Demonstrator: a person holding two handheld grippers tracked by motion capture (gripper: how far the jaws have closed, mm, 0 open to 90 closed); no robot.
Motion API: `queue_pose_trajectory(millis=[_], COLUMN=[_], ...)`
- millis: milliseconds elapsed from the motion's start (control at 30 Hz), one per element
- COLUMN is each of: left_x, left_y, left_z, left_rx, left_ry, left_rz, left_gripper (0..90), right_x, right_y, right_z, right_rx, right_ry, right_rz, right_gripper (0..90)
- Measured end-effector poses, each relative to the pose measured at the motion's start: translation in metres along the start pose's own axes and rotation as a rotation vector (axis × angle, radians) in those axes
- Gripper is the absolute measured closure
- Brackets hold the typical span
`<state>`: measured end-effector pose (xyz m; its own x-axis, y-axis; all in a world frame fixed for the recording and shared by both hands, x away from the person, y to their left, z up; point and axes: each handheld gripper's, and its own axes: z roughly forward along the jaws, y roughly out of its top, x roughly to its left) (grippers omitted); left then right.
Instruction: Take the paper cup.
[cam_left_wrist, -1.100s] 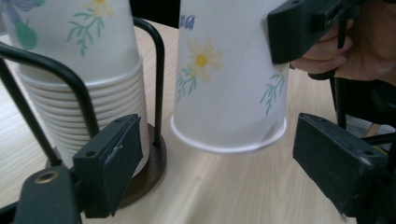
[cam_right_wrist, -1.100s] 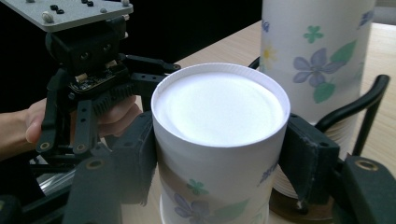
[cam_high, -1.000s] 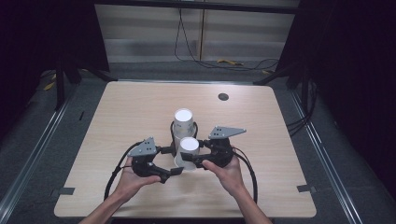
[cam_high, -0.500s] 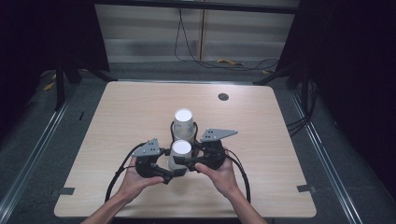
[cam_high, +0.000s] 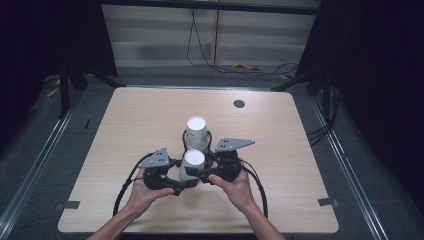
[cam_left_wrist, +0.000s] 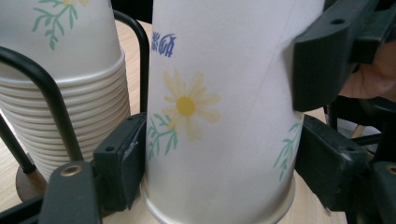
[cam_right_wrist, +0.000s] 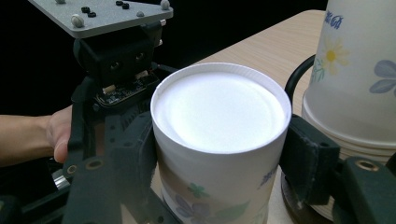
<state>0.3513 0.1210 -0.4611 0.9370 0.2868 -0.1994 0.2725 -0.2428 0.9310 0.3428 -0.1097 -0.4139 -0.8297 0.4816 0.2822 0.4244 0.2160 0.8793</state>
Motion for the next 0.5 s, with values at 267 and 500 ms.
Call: queue_pose_trajectory(millis=[267,500], left_x=[0.0009,0.0015], left_y=[0.0005,0.0009], left_z=[-0.0020,-0.0044], left_rx=[0.006,0.013], left_ry=[-0.012,-0.010], left_rz=[-0.001,-0.006], left_gripper=[26.6,26.7], right_x=[0.0002,0.0013], right_y=[0.0005,0.0010], right_z=[0.0004,0.0020], right_rx=[0.003,0.010], right_ry=[0.004,-0.008], right_rz=[0.001,-0.007], right_gripper=[32.0,26.6])
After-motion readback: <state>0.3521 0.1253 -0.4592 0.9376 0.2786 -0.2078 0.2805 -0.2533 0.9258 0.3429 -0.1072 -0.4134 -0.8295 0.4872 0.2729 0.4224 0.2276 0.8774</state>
